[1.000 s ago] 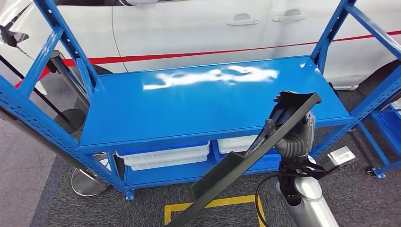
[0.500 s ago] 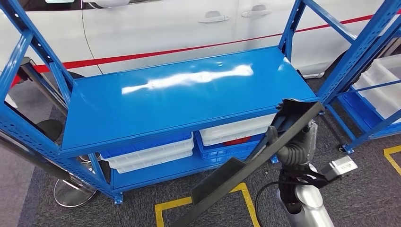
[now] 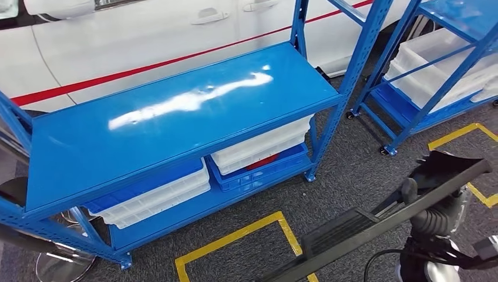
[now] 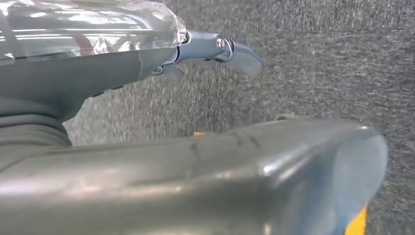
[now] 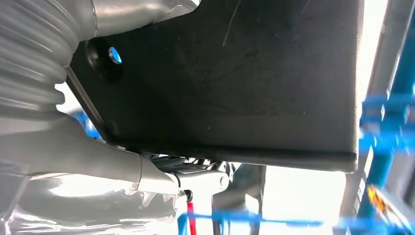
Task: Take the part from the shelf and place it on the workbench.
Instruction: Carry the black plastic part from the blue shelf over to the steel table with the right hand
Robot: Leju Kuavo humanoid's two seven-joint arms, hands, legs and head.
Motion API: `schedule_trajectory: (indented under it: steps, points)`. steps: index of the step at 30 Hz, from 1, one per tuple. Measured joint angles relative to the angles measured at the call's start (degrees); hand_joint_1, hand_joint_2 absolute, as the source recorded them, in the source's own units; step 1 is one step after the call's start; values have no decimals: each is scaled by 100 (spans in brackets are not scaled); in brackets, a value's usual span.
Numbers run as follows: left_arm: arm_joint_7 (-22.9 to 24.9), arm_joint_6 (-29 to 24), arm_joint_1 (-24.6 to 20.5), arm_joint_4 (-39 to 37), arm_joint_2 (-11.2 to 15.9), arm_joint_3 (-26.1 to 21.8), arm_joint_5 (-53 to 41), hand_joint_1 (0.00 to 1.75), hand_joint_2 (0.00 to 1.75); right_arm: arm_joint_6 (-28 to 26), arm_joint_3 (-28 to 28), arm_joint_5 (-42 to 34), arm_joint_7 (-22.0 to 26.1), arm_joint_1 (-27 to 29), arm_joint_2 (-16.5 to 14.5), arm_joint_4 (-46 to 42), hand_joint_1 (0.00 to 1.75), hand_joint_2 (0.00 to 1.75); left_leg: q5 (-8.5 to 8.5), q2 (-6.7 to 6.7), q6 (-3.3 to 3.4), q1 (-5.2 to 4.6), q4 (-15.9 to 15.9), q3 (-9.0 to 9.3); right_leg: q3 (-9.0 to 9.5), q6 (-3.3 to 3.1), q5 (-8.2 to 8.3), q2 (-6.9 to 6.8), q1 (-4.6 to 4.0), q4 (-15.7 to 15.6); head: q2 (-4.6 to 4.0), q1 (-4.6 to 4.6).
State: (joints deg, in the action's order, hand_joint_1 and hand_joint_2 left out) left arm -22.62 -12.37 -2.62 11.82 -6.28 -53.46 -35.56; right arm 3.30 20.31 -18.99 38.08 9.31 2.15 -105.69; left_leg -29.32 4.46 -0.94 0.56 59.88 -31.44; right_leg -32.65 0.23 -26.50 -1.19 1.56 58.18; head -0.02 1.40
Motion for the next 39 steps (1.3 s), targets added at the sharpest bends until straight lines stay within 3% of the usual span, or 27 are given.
schedule_trajectory:
  steps: [2, 3, 4, 5, 6, 7, 9, 11, 13, 14, 15, 17, 19, 20, 21, 23, 25, 26, 28, 29, 31, 33, 34, 35, 36, 37, 39]
  points:
    - [21, -2, 14, 0, -2, -44, 8, 0, 0, 9, 218, 25, -16, 60, -85, -60, 175, 175, -414, -304, -23, 16, 662, -274, -35, -57, 31, 118, -4, -3, 0, 1]
    - [34, -4, 24, 0, -3, -61, 12, 0, 0, 10, 312, 58, -28, 97, -135, -78, 175, 175, -596, -367, -22, 16, 1067, -446, -54, -74, 42, 188, -18, -1, 0, 2]
    - [43, -8, 32, 0, -3, -79, 16, 0, 0, 6, 393, 100, -38, 139, -182, -93, 175, 175, -690, -393, -15, 14, 1365, -570, -66, -83, 49, 264, -34, 4, 0, 2]
    - [48, -11, 36, 0, -3, -98, 19, 0, 0, -5, 467, 148, -44, 175, -227, -107, 175, 175, -667, -404, 2, 12, 1465, -605, -73, -87, 55, 347, -48, 10, 0, 2]
    - [50, -14, 38, 0, -3, -119, 21, 0, 0, -24, 532, 206, -48, 200, -268, -122, 175, 175, -530, -423, 29, 8, 1324, -528, -74, -88, 58, 436, -60, 18, 0, 2]
    - [50, -15, 37, 0, -2, -138, 22, 0, 0, -55, 588, 269, -48, 210, -300, -139, 175, 175, -321, -480, 68, 3, 980, -358, -69, -86, 60, 521, -68, 26, 0, 2]
    - [50, -17, 36, 0, 9, -164, 18, 0, 0, -162, 708, 416, -46, 201, -364, -173, 175, 175, 12, -764, 157, 2, 193, 3, -74, -66, 67, 677, -77, 46, 0, 1]
    - [49, -18, 33, 0, 20, -186, 15, 0, 0, -300, 852, 548, -46, 185, -425, -196, 175, 175, 88, -933, 195, -9, -153, 146, -117, 0, 97, 817, -55, 51, 0, 1]
    - [46, -17, 20, 0, 17, -203, 15, 0, 0, -446, 1010, 662, -52, 182, -467, -218, 175, 175, 118, -821, 215, -14, -211, 168, -160, 91, 139, 935, -29, 35, 0, 2]
    - [42, -17, 12, 1, 15, -207, 15, 0, 0, -515, 1087, 710, -53, 183, -482, -230, 175, 175, 151, -749, 239, -6, -255, 185, -185, 124, 126, 864, -31, 59, 0, 1]
    - [38, -17, 8, 1, 12, -209, 15, 0, 0, -574, 1154, 752, -54, 169, -495, -240, 175, 175, 186, -669, 269, 5, -301, 197, -244, 151, 47, 708, -43, 166, 0, 0]
    - [32, -17, 18, 2, 10, -214, 15, 0, 0, -652, 1240, 797, -55, 131, -521, -251, 175, 175, 221, -492, 302, 5, -346, 196, -519, 196, -297, 307, -54, 730, 0, -2]
    - [23, -17, 31, 2, 10, -231, 19, 0, 0, -738, 1277, 852, -56, 109, -557, -252, 175, 175, 220, -313, 309, -9, -333, 168, -851, 246, -608, 164, -32, 1441, 0, -2]
    - [19, -16, 31, 2, 10, -246, 23, 0, 0, -788, 1289, 890, -56, 109, -577, -253, 175, 175, 216, -227, 306, -12, -326, 159, -909, 265, -624, 148, -20, 1591, 0, -2]
    - [16, -15, 29, 2, 9, -263, 30, 0, 0, -834, 1298, 927, -55, 108, -592, -254, 175, 175, 210, -145, 299, -12, -321, 156, -845, 278, -532, 128, -11, 1508, 0, -2]
    - [17, -13, 19, 2, 5, -292, 39, 0, 0, -891, 1303, 969, -55, 99, -611, -265, 175, 175, 187, 7, 263, -13, -311, 175, -406, 277, -199, -34, -6, 745, 0, -2]
    - [19, -13, 12, 2, 3, -305, 46, 0, 0, -920, 1300, 987, -56, 81, -629, -284, 175, 175, 149, 124, 202, -37, -292, 197, -50, 208, 1, -229, -34, 104, 0, -1]
    - [20, -13, 6, 2, 4, -308, 50, 0, 0, -931, 1299, 991, -55, 74, -638, -293, 175, 175, 133, 172, 169, -50, -284, 211, -5, 159, 11, -260, -53, 5, 0, -1]
    - [22, -13, -10, 2, 5, -310, 57, 0, 0, -944, 1298, 994, -55, 73, -654, -307, 175, 175, 111, 258, 107, -56, -281, 238, -29, 67, 34, -135, -67, 13, 0, 2]
    - [22, -13, -21, 2, 7, -312, 58, 0, 0, -947, 1299, 994, -54, 74, -659, -314, 175, 175, 76, 212, 72, -44, -251, 240, -39, 30, 47, -75, -58, 3, 0, 1]
    - [22, -13, -26, 2, 8, -320, 59, 0, 0, -950, 1299, 994, -54, 54, -669, -333, 175, 175, -164, -79, 22, -18, 68, 116, -56, -51, 83, 38, -33, -19, 0, 2]
    - [24, -13, -10, 2, 8, -334, 59, 0, 0, -948, 1297, 994, -53, 28, -693, -342, 175, 175, -562, -356, 9, -6, 784, -198, -87, -99, 103, 160, -42, -18, 0, 2]
    - [25, -13, 3, 2, 8, -340, 59, 0, 0, -947, 1296, 994, -53, 24, -708, -342, 175, 175, -699, -394, 10, -5, 1132, -358, -101, -110, 109, 236, -52, -13, 0, 2]
    - [26, -13, 14, 2, 8, -345, 59, 0, 0, -946, 1295, 994, -53, 23, -721, -342, 175, 175, -732, -408, 17, -4, 1333, -455, -114, -115, 113, 318, -62, -4, 0, 2]
    - [28, -14, 22, 2, 8, -349, 60, 0, 0, -946, 1296, 994, -53, 24, -729, -342, 175, 175, -650, -417, 30, -5, 1325, -458, -123, -117, 115, 403, -69, 9, 0, 2]
    - [31, -14, 25, 2, 8, -351, 61, 0, 0, -946, 1296, 994, -53, 24, -735, -343, 175, 175, -467, -443, 52, -5, 1095, -356, -127, -116, 116, 487, -73, 24, 0, 2]
    - [53, -16, 21, 2, 13, -353, 60, 0, 0, -947, 1295, 1002, -53, 21, -743, -346, 175, 175, -77, -674, 110, -2, 344, -23, -138, -95, 118, 636, -80, 56, 0, 2]
